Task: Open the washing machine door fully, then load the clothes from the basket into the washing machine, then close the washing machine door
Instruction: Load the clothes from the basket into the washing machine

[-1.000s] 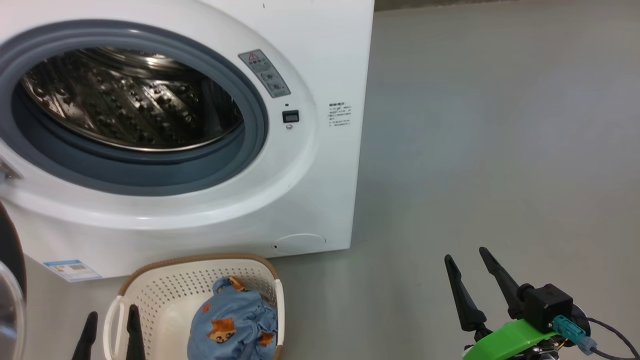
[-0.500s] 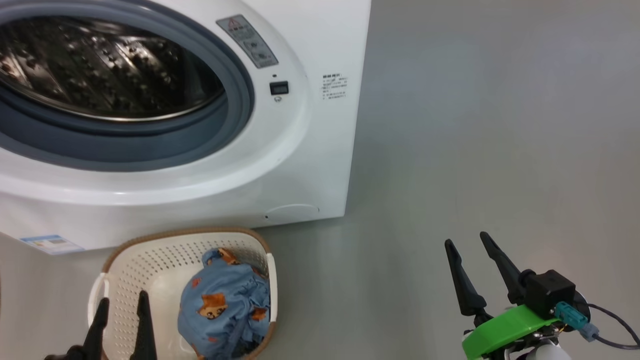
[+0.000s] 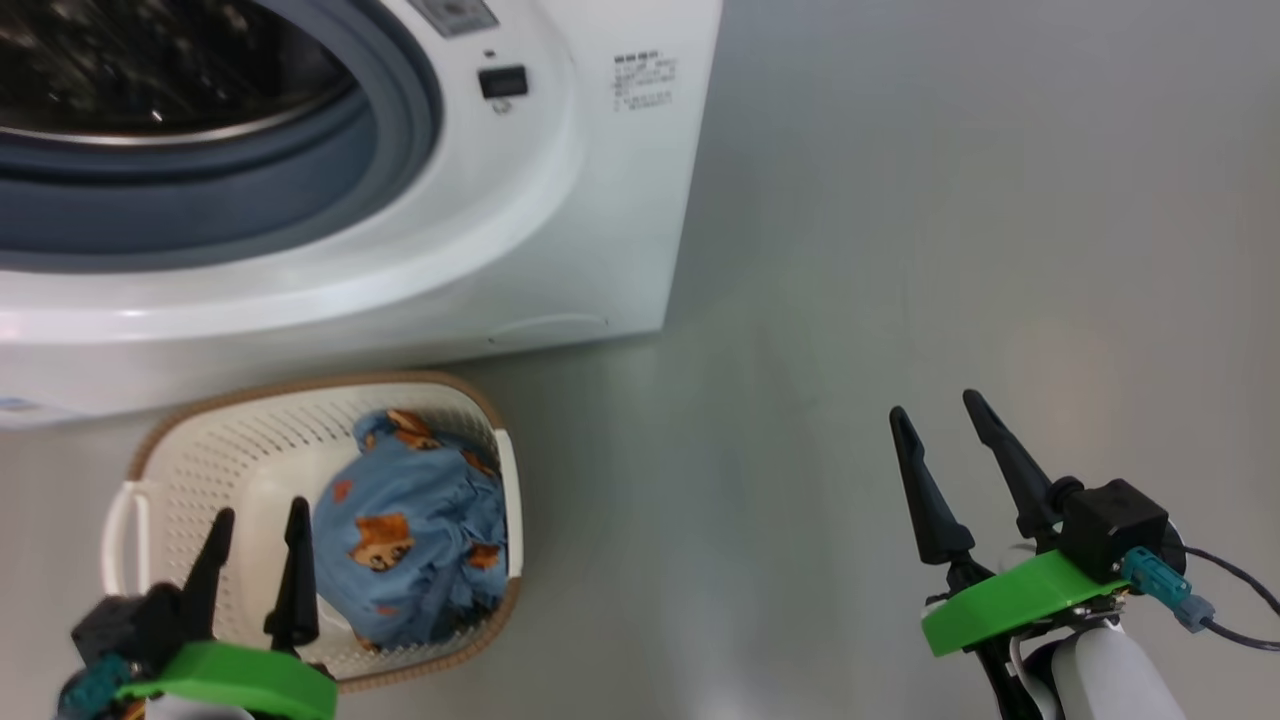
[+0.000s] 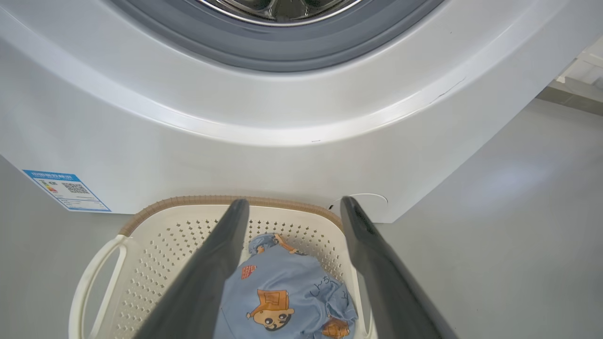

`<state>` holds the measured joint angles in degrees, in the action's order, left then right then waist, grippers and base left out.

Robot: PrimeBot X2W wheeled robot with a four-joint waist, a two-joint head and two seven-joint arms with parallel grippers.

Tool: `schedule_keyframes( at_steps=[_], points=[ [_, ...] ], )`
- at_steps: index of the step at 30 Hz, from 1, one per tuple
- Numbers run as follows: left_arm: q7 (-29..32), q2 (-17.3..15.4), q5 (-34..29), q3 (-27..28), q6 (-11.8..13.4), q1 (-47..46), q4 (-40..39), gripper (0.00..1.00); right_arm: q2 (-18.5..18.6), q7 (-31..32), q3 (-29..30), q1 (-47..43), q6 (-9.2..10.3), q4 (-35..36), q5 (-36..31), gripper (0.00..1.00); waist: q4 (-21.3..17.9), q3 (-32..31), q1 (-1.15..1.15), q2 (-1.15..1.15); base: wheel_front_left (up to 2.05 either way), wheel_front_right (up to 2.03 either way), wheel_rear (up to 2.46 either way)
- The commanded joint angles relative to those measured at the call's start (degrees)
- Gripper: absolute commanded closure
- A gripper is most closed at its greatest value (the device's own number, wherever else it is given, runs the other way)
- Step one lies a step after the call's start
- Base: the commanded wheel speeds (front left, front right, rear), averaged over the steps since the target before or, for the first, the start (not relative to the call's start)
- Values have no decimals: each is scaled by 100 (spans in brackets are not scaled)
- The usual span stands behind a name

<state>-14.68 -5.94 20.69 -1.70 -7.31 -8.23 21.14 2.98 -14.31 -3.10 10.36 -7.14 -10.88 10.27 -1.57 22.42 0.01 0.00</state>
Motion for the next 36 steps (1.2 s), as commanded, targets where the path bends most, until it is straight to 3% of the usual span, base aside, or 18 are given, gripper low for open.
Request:
schedule_keyframes(
  at_steps=[1,21,36],
  points=[
    [-32,-231,117,73,-17,-253,136,0,-11,-69,-137,96,-35,181,-12,0,-202,572,-1,0,0,0,0],
    [-32,-1378,1692,-1589,-17,-2159,2499,0,-11,-69,-97,447,-35,713,-40,0,-524,2313,-1,0,0,0,0],
    [506,-1694,2752,-2560,-17,-3003,3180,0,-11,-69,-96,515,-35,861,53,0,-615,2832,-1,0,0,0,0]
  ],
)
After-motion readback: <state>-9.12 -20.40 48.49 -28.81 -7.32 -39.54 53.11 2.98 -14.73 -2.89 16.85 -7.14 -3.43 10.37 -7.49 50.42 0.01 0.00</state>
